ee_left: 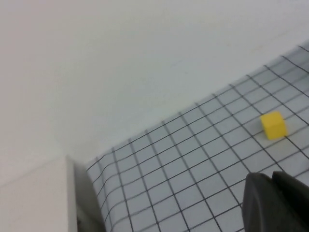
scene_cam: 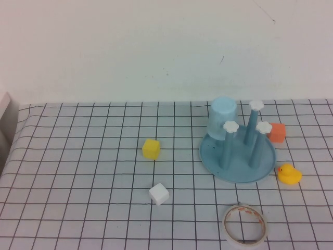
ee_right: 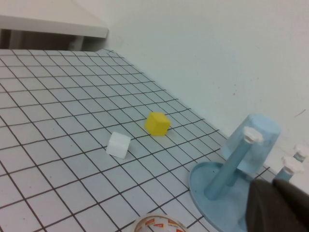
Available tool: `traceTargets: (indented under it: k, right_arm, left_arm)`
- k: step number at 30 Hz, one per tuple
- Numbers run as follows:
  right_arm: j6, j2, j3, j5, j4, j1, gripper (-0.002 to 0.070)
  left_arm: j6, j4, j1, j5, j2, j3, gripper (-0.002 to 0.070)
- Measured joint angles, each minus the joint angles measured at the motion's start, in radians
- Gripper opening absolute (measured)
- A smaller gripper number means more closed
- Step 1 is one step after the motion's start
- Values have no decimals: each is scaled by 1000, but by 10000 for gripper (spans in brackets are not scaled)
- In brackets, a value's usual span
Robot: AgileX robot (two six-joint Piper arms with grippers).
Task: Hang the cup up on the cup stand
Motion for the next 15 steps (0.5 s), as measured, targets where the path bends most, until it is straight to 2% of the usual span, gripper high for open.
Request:
traceTargets:
  k: [5, 10, 13, 15]
  right_arm:
    - [0, 0, 0, 0, 0, 0, -1]
    - [0, 0, 0, 0, 0, 0, -1]
    - [0, 0, 0, 0, 0, 0, -1]
    - [0, 0, 0, 0, 0, 0, -1]
  left_arm:
    - [-40, -74, 149, 73, -136, 36, 0]
    - [-57, -192, 299, 102, -234, 160, 0]
    - [-33, -313, 380, 68, -271, 294, 0]
    - [18, -350, 397, 2, -274, 371, 0]
